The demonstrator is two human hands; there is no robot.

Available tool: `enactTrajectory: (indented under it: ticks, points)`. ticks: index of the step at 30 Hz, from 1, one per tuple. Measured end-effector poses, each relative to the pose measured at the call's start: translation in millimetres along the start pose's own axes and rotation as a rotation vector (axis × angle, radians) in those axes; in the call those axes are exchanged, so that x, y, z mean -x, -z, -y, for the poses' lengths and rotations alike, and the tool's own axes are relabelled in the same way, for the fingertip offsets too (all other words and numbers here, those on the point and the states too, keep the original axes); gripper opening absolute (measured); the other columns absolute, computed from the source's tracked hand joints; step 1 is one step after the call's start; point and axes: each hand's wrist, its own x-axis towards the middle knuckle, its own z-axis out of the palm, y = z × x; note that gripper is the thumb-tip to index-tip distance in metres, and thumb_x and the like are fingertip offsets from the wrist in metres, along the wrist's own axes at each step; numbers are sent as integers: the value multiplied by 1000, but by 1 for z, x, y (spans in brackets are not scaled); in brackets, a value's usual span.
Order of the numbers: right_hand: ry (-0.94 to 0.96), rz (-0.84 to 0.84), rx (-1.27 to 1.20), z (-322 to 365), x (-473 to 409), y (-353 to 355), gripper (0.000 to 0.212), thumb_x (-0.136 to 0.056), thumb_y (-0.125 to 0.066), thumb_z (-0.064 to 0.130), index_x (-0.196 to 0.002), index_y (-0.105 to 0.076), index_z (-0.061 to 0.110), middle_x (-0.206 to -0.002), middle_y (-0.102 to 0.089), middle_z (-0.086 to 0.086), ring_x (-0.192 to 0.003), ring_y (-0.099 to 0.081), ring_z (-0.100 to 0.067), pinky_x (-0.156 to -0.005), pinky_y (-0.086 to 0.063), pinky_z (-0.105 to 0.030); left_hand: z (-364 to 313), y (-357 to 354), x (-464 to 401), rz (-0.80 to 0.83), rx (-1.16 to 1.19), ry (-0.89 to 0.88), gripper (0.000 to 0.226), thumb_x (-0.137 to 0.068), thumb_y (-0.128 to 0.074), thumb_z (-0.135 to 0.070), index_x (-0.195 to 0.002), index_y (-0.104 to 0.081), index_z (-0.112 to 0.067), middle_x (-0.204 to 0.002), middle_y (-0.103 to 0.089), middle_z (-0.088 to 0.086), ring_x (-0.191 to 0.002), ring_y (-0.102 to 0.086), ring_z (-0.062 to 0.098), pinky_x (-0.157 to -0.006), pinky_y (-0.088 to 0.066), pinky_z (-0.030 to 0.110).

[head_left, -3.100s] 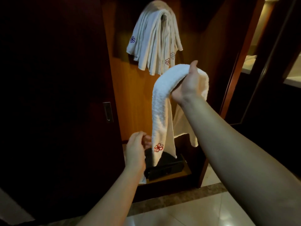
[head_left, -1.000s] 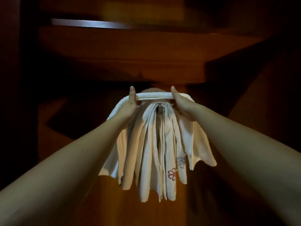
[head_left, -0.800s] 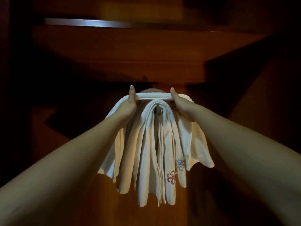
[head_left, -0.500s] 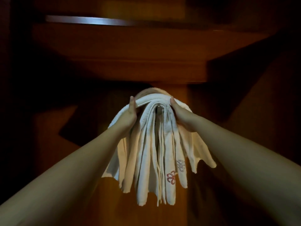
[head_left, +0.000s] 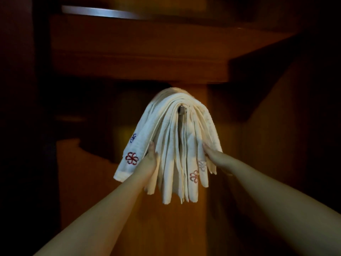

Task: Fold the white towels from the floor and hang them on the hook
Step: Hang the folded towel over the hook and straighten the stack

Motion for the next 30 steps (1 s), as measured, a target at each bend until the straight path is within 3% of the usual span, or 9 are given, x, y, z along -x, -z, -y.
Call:
enactTrajectory:
  ticks: [4, 7, 10, 17, 21, 25, 28, 30]
  points:
    - [-9, 77, 161, -12, 42, -23, 76, -97, -18, 70, -153, -32, 21, -161, -32, -8, -149, -29, -28, -120, -22, -47, 33, 12, 24, 49, -149, 152, 83, -87, -40, -80, -132, -57, -12, -118, -65, 15, -113, -62, 33, -105, -47, 52]
    - [34, 107, 220, -17, 77, -39, 75, -97, -21, 68, -155, -32, 22, -162, -32, -4, -149, -30, -26, -120, -22, -46, 52, 32, 54, 197, -474, 22, 63, -98, -46, -61, -147, -47, -21, -143, -56, 8, -130, -53, 27, -110, -42, 47]
    - [19, 57, 269, -27, 114, -56, 67, -102, -29, 59, -154, -34, 18, -161, -36, -6, -146, -35, -25, -118, -26, -42, 63, 50, 89, 278, -610, -34, 66, -97, -55, -51, -154, -36, -24, -154, -45, 5, -139, -45, 25, -108, -39, 42]
    - [-135, 11, 448, -81, 219, -103, 72, -101, -40, 61, -158, -26, 20, -165, -25, -7, -149, -29, -28, -118, -27, -41, 90, 72, 165, 448, -843, -114, 65, -96, -61, -45, -153, -37, -24, -157, -41, 3, -139, -45, 22, -110, -41, 38]
    - [-156, 37, 470, -136, 293, -121, 73, -99, -47, 59, -158, -25, 21, -165, -25, -5, -148, -31, -26, -117, -30, -40, 129, 61, 214, 663, -884, -91, 65, -97, -58, -47, -154, -35, -25, -159, -37, 2, -143, -39, 22, -108, -37, 36]
    - [-257, 43, 451, -206, 365, -136, 76, -97, -51, 59, -159, -24, 22, -165, -25, -3, -148, -32, -23, -116, -29, -37, 183, 32, 256, 822, -934, -149, 65, -97, -60, -46, -154, -37, -21, -144, -51, 4, -122, -56, 13, -91, -40, 15]
    - [-394, -7, 389, -264, 416, -144, 77, -97, -53, 59, -158, -27, 19, -163, -30, -4, -147, -33, -24, -116, -27, -34, 227, 0, 289, 972, -962, -154, 64, -98, -57, -48, -153, -36, -24, -158, -37, 4, -140, -41, 22, -96, -34, 26]
    - [-495, -43, 324, -304, 450, -146, 76, -96, -56, 55, -156, -31, 16, -161, -35, -7, -144, -37, -25, -113, -28, -32, 257, -25, 313, 1076, -973, -132, 63, -98, -57, -47, -153, -36, -24, -159, -36, 4, -143, -37, 24, -97, -33, 29]
